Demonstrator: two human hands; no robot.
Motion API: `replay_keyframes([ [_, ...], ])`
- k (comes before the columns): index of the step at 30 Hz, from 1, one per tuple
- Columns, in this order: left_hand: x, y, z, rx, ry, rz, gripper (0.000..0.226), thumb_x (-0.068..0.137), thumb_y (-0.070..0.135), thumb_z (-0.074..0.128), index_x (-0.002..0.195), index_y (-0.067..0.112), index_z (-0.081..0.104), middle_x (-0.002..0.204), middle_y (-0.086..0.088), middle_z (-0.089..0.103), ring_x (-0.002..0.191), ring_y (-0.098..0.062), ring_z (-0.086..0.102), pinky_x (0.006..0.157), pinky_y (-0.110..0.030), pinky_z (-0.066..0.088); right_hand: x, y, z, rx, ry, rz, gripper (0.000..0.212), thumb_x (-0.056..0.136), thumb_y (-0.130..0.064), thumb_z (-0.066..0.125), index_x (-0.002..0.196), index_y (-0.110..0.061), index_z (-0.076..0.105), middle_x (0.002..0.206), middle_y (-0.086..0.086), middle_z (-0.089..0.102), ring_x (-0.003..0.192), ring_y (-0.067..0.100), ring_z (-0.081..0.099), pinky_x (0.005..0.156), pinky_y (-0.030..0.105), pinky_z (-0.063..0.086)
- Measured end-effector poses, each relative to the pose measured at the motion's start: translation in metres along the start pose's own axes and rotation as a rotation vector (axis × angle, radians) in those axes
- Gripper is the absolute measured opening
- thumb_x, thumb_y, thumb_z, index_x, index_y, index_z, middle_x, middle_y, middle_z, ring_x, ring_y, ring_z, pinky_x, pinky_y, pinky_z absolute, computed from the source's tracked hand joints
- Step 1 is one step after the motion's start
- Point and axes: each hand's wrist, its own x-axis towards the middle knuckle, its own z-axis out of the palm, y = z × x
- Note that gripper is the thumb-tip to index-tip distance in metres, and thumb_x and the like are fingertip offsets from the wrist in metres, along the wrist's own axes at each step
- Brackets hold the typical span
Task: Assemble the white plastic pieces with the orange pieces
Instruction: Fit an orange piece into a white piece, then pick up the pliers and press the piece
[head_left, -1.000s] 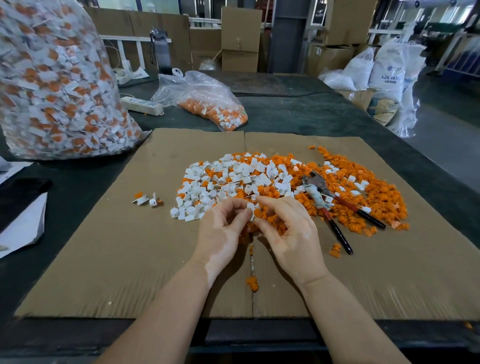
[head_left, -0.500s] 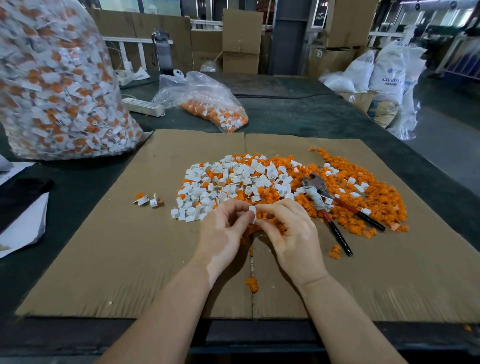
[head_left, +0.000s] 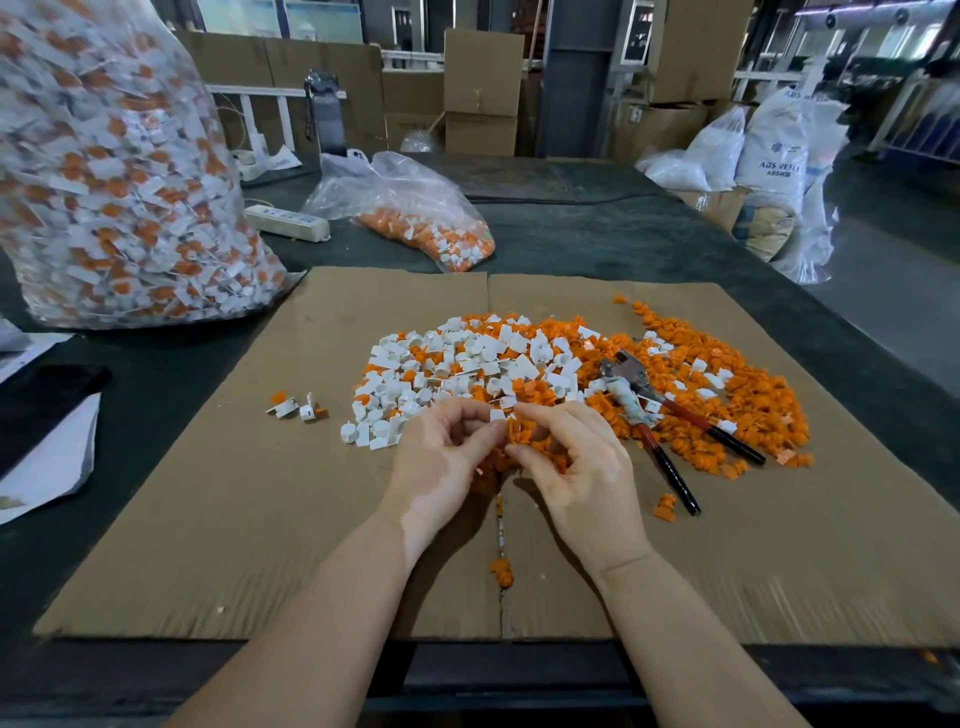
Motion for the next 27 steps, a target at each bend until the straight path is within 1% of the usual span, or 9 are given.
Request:
replay_keyframes([
  [6, -0.002, 0.001, -0.001, 0.03, -0.032, 0.02, 0.006, 0.087, 0.018, 0.064, 0.087, 0.013, 0.067, 0.075, -0.01, 0.069, 0.065, -0.009, 0.059, 0.059, -0.012, 0.045, 0.001, -0.001, 0.001, -0.003, -0.01, -0.001, 0.021, 0.082, -0.011, 0.069, 0.103, -0.009, 0.07, 0.088, 0.002, 0.061, 0.084, 0.014, 0.057, 0.076, 0.032, 0.052],
  [9, 0.0, 0.003, 0.0, 0.046, -0.031, 0.004, 0.004, 0.087, 0.018, 0.064, 0.084, 0.017, 0.066, 0.073, -0.006, 0.067, 0.064, -0.007, 0.058, 0.059, -0.013, 0.045, 0.002, -0.002, -0.002, -0.025, -0.019, 0.011, 0.021, 0.083, -0.016, 0.068, 0.103, -0.01, 0.069, 0.091, 0.001, 0.063, 0.088, 0.014, 0.057, 0.08, 0.034, 0.05],
  [11, 0.002, 0.004, 0.001, 0.047, -0.012, -0.011, 0.004, 0.087, 0.017, 0.064, 0.083, 0.017, 0.065, 0.07, -0.001, 0.066, 0.061, -0.003, 0.057, 0.056, -0.01, 0.044, 0.004, -0.002, -0.007, -0.114, 0.024, 0.036, 0.023, 0.084, -0.024, 0.068, 0.103, -0.012, 0.07, 0.095, 0.0, 0.065, 0.093, 0.015, 0.058, 0.086, 0.034, 0.044],
  [12, 0.004, 0.004, 0.001, 0.046, -0.004, -0.012, 0.005, 0.087, 0.017, 0.064, 0.083, 0.016, 0.065, 0.069, 0.0, 0.066, 0.059, 0.0, 0.057, 0.056, -0.008, 0.043, 0.005, 0.0, -0.01, -0.191, 0.07, 0.075, 0.024, 0.085, -0.026, 0.067, 0.105, -0.012, 0.069, 0.098, 0.0, 0.066, 0.097, 0.016, 0.058, 0.089, 0.033, 0.038],
  [14, 0.007, 0.005, 0.001, 0.069, 0.013, -0.006, 0.008, 0.088, 0.017, 0.063, 0.08, 0.018, 0.064, 0.069, 0.003, 0.066, 0.058, 0.004, 0.056, 0.057, -0.006, 0.042, 0.011, 0.005, -0.02, -0.353, 0.13, 0.254, 0.03, 0.088, -0.03, 0.062, 0.113, -0.013, 0.065, 0.109, 0.003, 0.065, 0.107, 0.02, 0.055, 0.093, 0.036, 0.031],
  [16, 0.009, 0.006, 0.002, 0.098, 0.037, -0.01, 0.009, 0.089, 0.018, 0.062, 0.081, 0.021, 0.063, 0.069, 0.006, 0.066, 0.06, 0.003, 0.057, 0.061, -0.008, 0.043, 0.017, 0.015, -0.033, -0.537, 0.054, 0.506, 0.039, 0.092, -0.037, 0.053, 0.124, -0.014, 0.056, 0.125, 0.007, 0.056, 0.119, 0.025, 0.045, 0.1, 0.042, 0.027],
  [19, 0.013, 0.008, 0.004, 0.065, 0.069, -0.026, 0.008, 0.089, 0.018, 0.062, 0.082, 0.022, 0.062, 0.068, 0.008, 0.067, 0.061, -0.001, 0.058, 0.065, -0.014, 0.047, 0.024, 0.03, -0.05, -0.752, -0.211, 0.77, 0.048, 0.093, -0.044, 0.043, 0.13, -0.014, 0.044, 0.138, 0.011, 0.042, 0.128, 0.031, 0.034, 0.108, 0.051, 0.019],
  [22, 0.015, 0.009, 0.007, 0.06, 0.079, -0.031, 0.006, 0.089, 0.018, 0.062, 0.083, 0.021, 0.063, 0.065, 0.01, 0.066, 0.058, 0.001, 0.056, 0.065, -0.016, 0.048, 0.025, 0.039, -0.054, -0.82, -0.375, 0.823, 0.054, 0.089, -0.047, 0.046, 0.132, -0.015, 0.04, 0.142, 0.009, 0.037, 0.131, 0.032, 0.031, 0.109, 0.059, 0.013],
  [27, 0.019, 0.012, 0.009, 0.018, 0.076, -0.047, 0.006, 0.089, 0.016, 0.062, 0.083, 0.018, 0.064, 0.064, 0.009, 0.066, 0.054, 0.003, 0.055, 0.06, -0.016, 0.043, 0.029, 0.043, -0.055, -0.863, -0.372, 0.783, 0.05, 0.085, -0.049, 0.054, 0.119, -0.013, 0.05, 0.135, 0.012, 0.041, 0.126, 0.033, 0.034, 0.108, 0.058, 0.016],
])
